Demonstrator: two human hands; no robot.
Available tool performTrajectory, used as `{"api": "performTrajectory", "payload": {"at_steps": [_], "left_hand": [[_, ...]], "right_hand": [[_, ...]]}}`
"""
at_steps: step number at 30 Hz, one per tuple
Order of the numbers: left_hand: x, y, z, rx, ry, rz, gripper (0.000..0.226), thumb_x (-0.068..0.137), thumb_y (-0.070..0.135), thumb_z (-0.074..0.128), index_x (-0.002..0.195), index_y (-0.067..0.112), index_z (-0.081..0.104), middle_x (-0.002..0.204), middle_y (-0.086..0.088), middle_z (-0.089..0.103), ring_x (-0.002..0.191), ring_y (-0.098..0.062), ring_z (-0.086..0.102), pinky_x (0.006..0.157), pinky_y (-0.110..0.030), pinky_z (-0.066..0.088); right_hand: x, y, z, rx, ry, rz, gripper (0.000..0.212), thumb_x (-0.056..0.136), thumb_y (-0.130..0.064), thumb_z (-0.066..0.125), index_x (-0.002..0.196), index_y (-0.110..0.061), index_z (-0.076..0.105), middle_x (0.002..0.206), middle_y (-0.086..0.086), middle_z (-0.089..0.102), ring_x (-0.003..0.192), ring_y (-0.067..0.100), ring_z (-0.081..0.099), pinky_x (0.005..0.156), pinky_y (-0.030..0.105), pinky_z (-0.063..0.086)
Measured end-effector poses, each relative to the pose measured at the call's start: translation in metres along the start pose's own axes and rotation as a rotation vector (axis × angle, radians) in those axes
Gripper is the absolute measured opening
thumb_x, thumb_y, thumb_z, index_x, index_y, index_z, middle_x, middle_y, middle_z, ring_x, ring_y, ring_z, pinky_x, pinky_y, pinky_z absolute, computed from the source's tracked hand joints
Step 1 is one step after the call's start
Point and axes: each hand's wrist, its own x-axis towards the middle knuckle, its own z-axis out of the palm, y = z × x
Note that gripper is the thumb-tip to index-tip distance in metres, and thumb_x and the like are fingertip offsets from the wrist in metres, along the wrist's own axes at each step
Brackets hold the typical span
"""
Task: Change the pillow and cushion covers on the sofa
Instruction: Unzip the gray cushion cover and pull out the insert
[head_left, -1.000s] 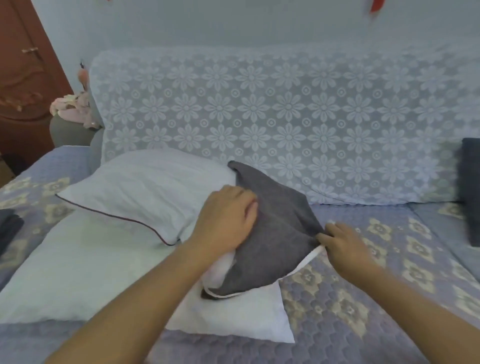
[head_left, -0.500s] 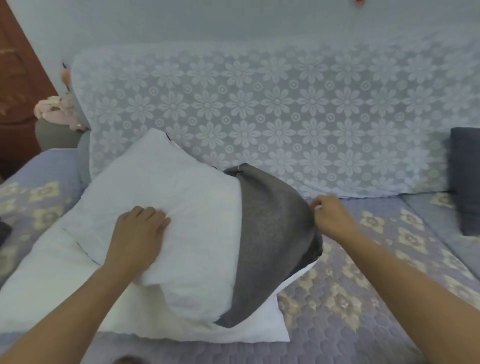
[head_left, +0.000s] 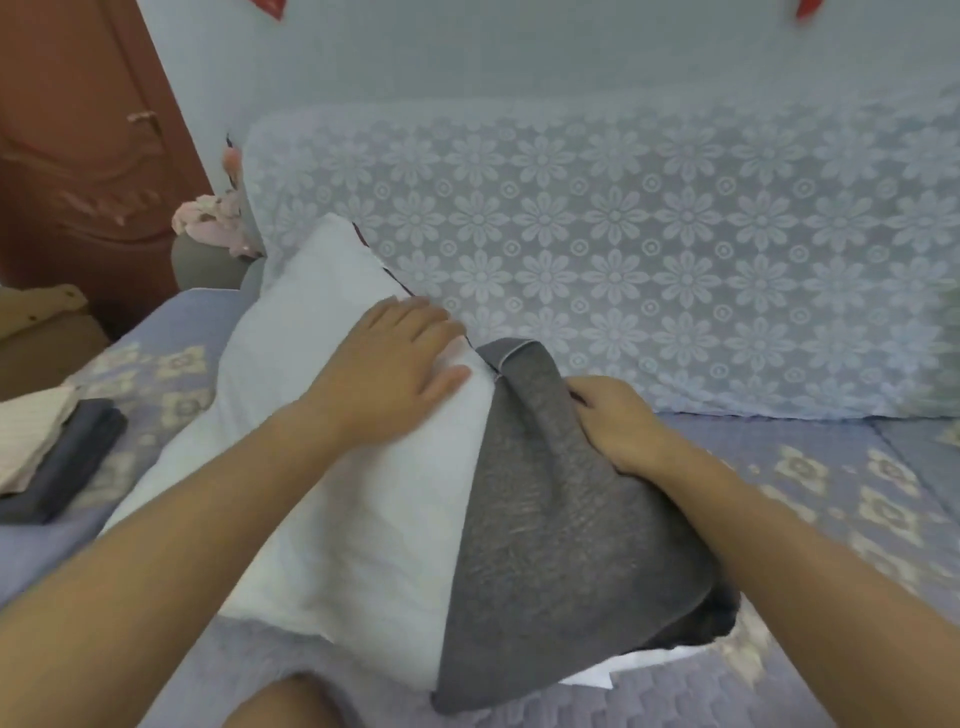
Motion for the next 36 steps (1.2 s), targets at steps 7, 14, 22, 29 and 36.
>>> {"api": "performTrajectory", "payload": {"at_steps": [7,14,22,29,36], "left_hand": [[0.050,-0.007,0.043,0.255,-0.089,-0.035,0.027,0.094,0.023,0.051,0.076,0.018,0.070,0.068,-0.005,0.066,0.069,-0.030,0.064,0.075,-0.040,0.044],[0.068,0.016,0.046,-0.085,-0.218,-0.581,0.050,0.104,0.046,0.043,0.151,0.031,0.038,0.160,-0.013,0.026,0.148,-0.036,0.020,0.119,-0.058,0.014],[-0.045,0.015,0.082,-0.309,-0.215,-1.007,0.071,0.093,0.066,0.048,0.152,0.035,0.025,0.160,-0.011,0.019,0.147,-0.036,0.018,0.115,-0.061,0.025],[-0.072,0.012,0.064,-1.933,0.130,-1.525,0.053,0.093,0.065,0.057,0.120,0.019,0.060,0.110,-0.010,0.068,0.101,-0.029,0.065,0.095,-0.050,0.051],[-0.008,0.003,0.076,-1.663,0.384,-1.504,0.037,0.075,0.009,0.072,0.111,0.009,0.066,0.117,-0.013,0.072,0.096,-0.028,0.072,0.085,-0.045,0.060]], "right_hand": [[-0.092,0.169,-0.094,-0.475,0.246,0.735,0.031,0.105,-0.020,0.040,0.113,-0.001,0.063,0.115,0.025,0.064,0.106,0.042,0.061,0.084,0.042,0.046],[-0.162,0.294,-0.115,-0.615,-0.082,1.252,0.060,0.093,-0.035,0.041,0.144,-0.005,0.048,0.153,0.020,0.040,0.141,0.036,0.040,0.115,0.042,0.032],[-0.074,0.074,0.009,-0.027,0.336,0.356,0.030,0.101,-0.017,0.048,0.071,-0.019,0.051,0.079,-0.003,0.048,0.071,0.016,0.049,0.059,0.019,0.033],[-0.069,0.067,0.079,0.883,0.020,0.936,0.083,0.090,-0.054,0.066,0.152,-0.012,0.030,0.145,0.014,0.046,0.122,0.033,0.054,0.100,0.042,0.047],[-0.057,0.069,0.070,1.210,0.055,0.741,0.063,0.078,-0.045,0.080,0.130,-0.013,0.062,0.122,0.004,0.071,0.113,0.023,0.065,0.102,0.042,0.049]]}}
